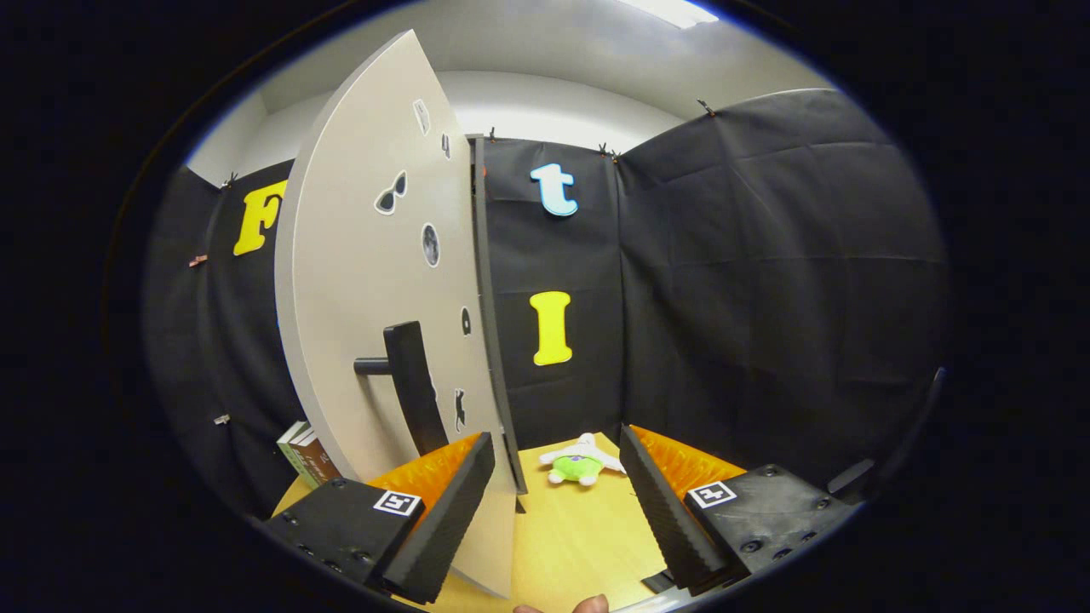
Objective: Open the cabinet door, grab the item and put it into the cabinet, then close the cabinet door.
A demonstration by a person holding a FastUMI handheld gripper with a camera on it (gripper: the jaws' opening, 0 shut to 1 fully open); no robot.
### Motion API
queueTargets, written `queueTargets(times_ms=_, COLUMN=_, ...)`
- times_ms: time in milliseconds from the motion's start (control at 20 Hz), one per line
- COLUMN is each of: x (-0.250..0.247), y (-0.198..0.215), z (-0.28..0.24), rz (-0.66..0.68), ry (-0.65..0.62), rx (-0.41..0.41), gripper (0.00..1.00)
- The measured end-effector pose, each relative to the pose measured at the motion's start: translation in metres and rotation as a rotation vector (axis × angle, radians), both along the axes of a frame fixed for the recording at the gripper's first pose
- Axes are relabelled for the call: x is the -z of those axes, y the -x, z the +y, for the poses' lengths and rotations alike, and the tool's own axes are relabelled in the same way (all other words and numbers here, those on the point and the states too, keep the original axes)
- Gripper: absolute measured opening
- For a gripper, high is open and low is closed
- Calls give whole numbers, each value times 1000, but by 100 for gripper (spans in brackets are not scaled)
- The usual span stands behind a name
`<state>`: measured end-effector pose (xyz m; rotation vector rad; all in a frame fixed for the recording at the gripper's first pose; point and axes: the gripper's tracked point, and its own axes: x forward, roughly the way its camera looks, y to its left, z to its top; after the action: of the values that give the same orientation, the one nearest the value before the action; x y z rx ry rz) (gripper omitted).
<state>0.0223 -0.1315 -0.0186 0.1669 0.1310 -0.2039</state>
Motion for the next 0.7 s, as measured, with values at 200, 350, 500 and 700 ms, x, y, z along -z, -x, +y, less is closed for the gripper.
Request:
queueTargets(times_ms=200, x=0, y=-9, z=48, rz=-4, ry=-10, rx=-85, gripper=98)
queueTargets(times_ms=350, x=1, y=-22, z=94, rz=-14, ry=-27, rx=-168, gripper=98)
queueTargets(times_ms=500, x=5, y=-40, z=135, rz=-16, ry=-36, rx=-245, gripper=98)
queueTargets(times_ms=700, x=5, y=-53, z=174, rz=-9, ry=-7, rx=-327, gripper=98)
